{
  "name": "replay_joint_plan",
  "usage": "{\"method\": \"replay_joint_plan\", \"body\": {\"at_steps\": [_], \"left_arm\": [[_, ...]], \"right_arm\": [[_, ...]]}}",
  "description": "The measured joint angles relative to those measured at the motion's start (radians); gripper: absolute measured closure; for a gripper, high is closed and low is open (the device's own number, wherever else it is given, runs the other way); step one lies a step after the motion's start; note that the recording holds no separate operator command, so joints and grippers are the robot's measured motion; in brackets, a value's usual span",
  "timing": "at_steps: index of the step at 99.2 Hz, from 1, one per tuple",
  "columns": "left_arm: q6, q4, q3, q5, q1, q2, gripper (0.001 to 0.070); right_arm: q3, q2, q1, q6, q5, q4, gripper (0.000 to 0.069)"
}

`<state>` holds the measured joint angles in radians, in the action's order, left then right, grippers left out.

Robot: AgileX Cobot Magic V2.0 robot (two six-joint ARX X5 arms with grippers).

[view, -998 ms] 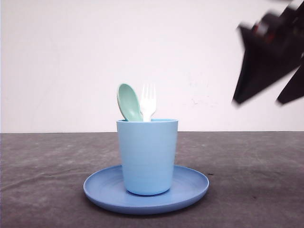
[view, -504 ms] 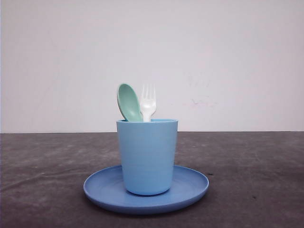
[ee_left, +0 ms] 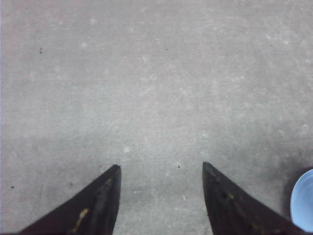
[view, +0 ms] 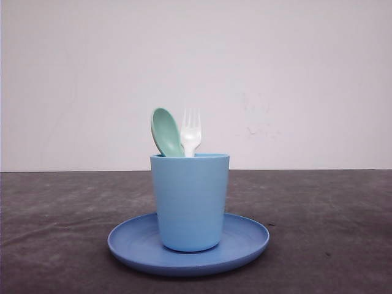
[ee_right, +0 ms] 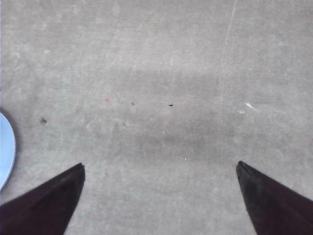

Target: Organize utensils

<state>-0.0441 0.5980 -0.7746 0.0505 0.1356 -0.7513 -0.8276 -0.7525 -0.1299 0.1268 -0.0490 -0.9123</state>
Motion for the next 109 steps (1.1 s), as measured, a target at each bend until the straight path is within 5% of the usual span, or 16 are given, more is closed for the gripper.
{"method": "replay_joint_plan", "body": {"at_steps": [13,24,76,92,109], "left_arm": [[0.0,0.001,0.0,0.0,0.0,0.0,0.0647],[0.0,0.011,0.0,0.0,0.0,0.0,0.0681],[0.0,0.012,0.0,0.0,0.0,0.0,0.0684],[0.008,0.009,0.017,-0.049,-0.015,0.056,0.0683],[0.006,-0.167,0.19,-0.051,-0.038,0.226,0.0685]], "right_arm": [[0.0,0.0,0.0,-0.001,0.0,0.002,0.0521],[0.0,0.0,0.0,-0.004,0.0,0.009,0.0649],[0.0,0.0,0.0,-0.004,0.0,0.091,0.0677],[0.0,0.0,0.0,-0.004,0.0,0.131,0.0677],[0.0,0.0,0.0,-0.004,0.0,0.17,0.0677]]}}
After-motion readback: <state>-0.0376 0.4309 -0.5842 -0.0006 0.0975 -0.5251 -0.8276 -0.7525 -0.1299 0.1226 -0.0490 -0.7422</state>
